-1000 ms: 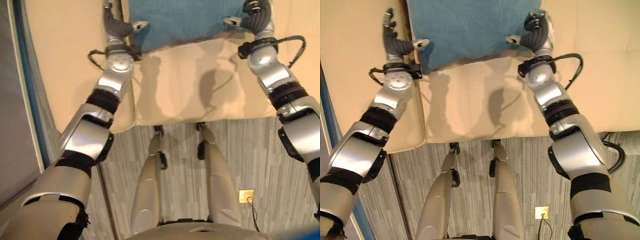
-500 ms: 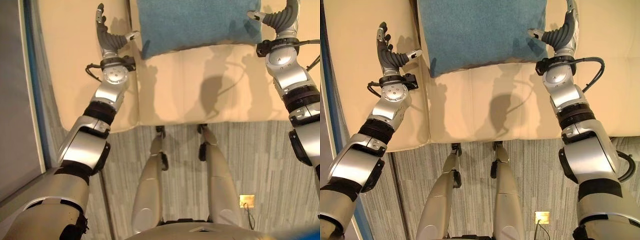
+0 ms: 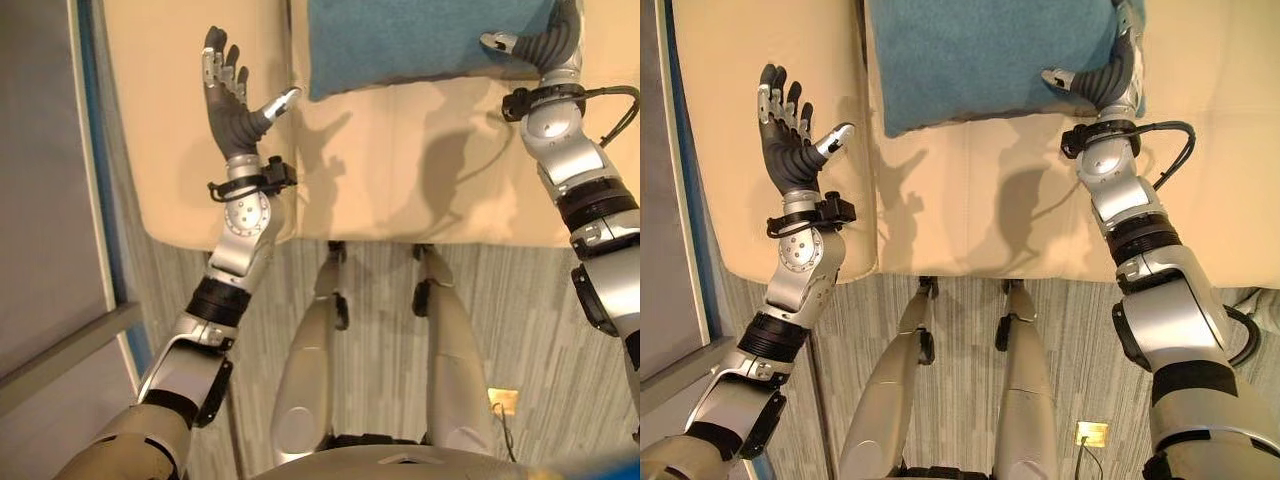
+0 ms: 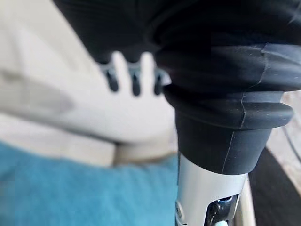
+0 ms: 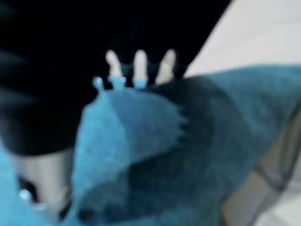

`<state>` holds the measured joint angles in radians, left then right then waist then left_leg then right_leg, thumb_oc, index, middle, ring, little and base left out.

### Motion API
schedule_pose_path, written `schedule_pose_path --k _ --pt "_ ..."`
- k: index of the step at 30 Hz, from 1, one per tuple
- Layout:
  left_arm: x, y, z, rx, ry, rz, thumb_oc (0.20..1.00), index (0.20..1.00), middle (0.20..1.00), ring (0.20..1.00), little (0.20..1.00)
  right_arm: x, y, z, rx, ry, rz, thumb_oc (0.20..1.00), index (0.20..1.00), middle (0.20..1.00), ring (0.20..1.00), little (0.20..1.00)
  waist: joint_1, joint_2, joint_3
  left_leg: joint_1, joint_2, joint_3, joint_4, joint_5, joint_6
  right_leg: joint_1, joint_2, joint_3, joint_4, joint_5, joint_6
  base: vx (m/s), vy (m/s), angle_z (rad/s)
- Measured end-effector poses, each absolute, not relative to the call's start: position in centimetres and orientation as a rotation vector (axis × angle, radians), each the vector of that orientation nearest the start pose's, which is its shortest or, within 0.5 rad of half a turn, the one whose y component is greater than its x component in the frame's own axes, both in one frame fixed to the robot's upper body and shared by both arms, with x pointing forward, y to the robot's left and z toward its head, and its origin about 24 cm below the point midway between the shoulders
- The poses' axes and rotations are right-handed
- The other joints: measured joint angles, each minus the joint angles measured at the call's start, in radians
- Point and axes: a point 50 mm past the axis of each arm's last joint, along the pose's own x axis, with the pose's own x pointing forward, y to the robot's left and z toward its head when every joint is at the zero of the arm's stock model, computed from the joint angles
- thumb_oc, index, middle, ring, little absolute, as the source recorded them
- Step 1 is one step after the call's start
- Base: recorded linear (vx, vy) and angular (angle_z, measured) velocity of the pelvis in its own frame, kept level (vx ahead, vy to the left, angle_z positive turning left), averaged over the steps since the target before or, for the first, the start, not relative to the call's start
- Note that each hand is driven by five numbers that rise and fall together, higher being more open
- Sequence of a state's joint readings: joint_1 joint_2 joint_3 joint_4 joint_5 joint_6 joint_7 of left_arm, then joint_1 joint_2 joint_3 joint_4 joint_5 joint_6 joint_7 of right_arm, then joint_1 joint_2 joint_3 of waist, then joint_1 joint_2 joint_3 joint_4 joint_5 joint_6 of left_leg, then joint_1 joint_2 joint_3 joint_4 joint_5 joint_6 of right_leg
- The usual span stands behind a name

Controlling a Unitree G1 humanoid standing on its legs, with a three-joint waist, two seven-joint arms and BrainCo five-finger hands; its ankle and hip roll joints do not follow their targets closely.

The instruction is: Pick up all the scattered cushions and arrange them neatly on the sofa.

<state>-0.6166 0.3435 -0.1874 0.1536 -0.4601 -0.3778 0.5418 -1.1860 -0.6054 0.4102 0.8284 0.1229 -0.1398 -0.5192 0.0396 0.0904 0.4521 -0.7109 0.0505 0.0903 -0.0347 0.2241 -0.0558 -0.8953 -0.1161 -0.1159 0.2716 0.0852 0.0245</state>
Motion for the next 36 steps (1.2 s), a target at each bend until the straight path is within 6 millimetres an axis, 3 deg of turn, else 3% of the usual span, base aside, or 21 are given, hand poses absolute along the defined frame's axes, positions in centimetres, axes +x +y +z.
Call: schedule_pose_path --k 3,10,14,17,21,29,36 --pt "32.4 17.0 20.9 -0.32 -0.696 0.248 1.0 1.0 1.0 1.0 1.0 39.5 -19.7 28.4 -0.469 -0.615 -0.415 1.0 1.0 1.0 1.0 1.0 -0.008 0.0 0.002 -0.001 0.0 0.0 -0.001 0.0 0.0 -0.006 0.0 0.0 0.011 -0.01 0.002 0.0 0.0 0.0" --pt "32.7 15.8 23.1 -0.358 -0.758 0.21 1.0 1.0 1.0 1.0 1.0 39.7 -17.9 27.8 -0.416 -0.622 -0.368 1.0 1.0 1.0 1.0 1.0 -0.031 0.0 0.003 0.003 0.001 -0.001 0.001 0.0 0.0 -0.006 0.0 -0.003 0.02 -0.013 0.002 0.0 0.002 -0.01" --pt "32.7 14.6 23.2 -0.386 -0.755 0.184 1.0 1.0 1.0 1.0 1.0 39.6 -16.3 27.2 -0.388 -0.625 -0.322 1.0 1.0 1.0 1.0 1.0 -0.035 0.0 0.003 0.016 0.002 0.008 0.002 0.0 0.0 -0.001 0.001 0.0 0.028 -0.013 0.002 -0.01 0.009 -0.05" --pt "32.7 14.4 23.1 -0.372 -0.754 0.175 1.0 1.0 1.0 1.0 1.0 39.6 -16.4 26.9 -0.388 -0.619 -0.323 1.0 1.0 1.0 1.0 1.0 -0.034 0.0 0.003 0.021 0.002 0.008 0.003 0.002 -0.002 0.0 0.0 0.0 0.037 -0.013 0.002 0.0 0.0 0.0" --pt "32.7 14.5 22.6 -0.367 -0.738 0.179 1.0 1.0 1.0 1.0 1.0 39.6 -17.0 26.6 -0.412 -0.609 -0.335 1.0 1.0 1.0 1.0 1.0 -0.031 0.0 0.003 0.031 0.003 0.007 0.003 0.003 -0.004 0.008 0.0 0.0 0.043 -0.017 0.0 0.0 0.0 0.0" --pt "32.5 15.2 21.1 -0.341 -0.7 0.198 1.0 1.0 1.0 1.0 1.0 39.3 -20.1 26.6 -0.557 -0.583 -0.403 1.0 1.0 1.0 1.0 1.0 -0.021 0.0 0.003 0.04 0.002 -0.004 0.004 0.006 -0.004 0.02 -0.002 0.0 0.049 -0.02 -0.002 -0.01 -0.002 0.03" --pt "32.3 17.2 20.3 -0.238 -0.687 0.196 1.0 1.0 1.0 1.0 1.0 38.6 -23.5 26.9 -0.74 -0.56 -0.457 1.0 1.0 1.0 1.0 1.0 -0.021 -0.001 0.005 0.067 -0.005 -0.013 0.005 0.005 -0.004 0.042 -0.012 -0.005 0.073 -0.042 0.0 -0.02 0.007 0.05"
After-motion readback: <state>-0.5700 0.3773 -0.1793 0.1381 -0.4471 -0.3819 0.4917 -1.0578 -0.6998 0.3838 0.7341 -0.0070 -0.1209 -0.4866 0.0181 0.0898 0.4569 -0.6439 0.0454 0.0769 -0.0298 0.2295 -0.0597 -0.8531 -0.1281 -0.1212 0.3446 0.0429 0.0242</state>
